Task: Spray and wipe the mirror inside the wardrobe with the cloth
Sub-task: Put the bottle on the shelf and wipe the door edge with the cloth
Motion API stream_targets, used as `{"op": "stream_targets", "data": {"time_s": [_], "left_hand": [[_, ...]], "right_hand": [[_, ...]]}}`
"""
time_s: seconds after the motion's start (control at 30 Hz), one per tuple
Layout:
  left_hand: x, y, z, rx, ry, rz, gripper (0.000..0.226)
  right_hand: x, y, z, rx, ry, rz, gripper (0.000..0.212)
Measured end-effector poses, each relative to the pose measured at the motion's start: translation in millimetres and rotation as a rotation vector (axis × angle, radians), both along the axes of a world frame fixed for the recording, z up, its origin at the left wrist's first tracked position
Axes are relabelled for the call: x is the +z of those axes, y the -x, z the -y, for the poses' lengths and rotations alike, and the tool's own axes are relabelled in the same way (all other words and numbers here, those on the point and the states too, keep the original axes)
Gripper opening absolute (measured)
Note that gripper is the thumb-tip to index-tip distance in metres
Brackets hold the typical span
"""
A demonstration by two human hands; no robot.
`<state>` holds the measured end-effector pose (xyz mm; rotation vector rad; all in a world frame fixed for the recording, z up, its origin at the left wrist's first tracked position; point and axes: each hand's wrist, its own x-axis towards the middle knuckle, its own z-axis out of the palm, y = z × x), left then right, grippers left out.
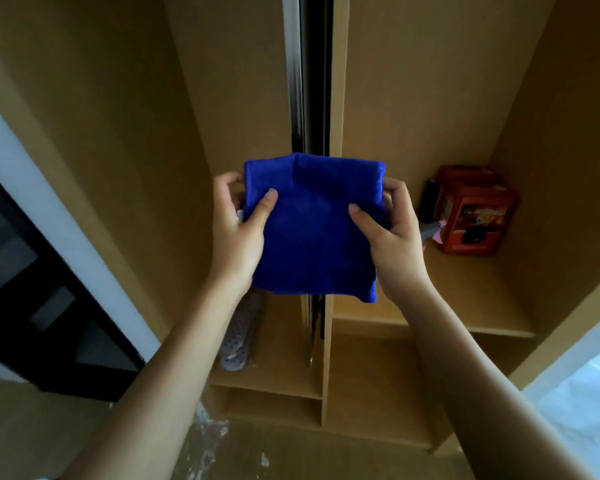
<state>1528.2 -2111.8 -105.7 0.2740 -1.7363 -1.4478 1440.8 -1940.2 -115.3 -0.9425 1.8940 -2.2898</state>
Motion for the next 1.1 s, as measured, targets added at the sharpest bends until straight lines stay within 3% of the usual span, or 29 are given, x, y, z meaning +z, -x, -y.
{"op": "stream_targets", "data": {"time_s": [0.2,0.5,0.63,0.73,0.87,1.1], "left_hand": [[75,32,16,0.195,0.173,-0.199,0.031],[178,73,46,0.378,0.37,-0.456,0.027],[222,85,53,0.433,0.447,-0.573,0.033],[255,88,53,0.425,0.518,-0.672,0.036],[288,94,52,0.5,0.698,-0.596,0.027],[338,94,50,0.621,0.739,-0.578,0.029]], "right_hand": [[73,27,33,-0.074,0.114,-0.188,0.051],[176,48,79,-0.455,0.296,-0.64,0.045],[221,56,87,-0.535,0.398,-0.736,0.048],[251,60,91,-0.576,0.351,-0.824,0.035],[283,64,92,-0.623,0.26,-0.899,0.024],[336,59,92,-0.709,0.103,-0.925,0.03]]}}
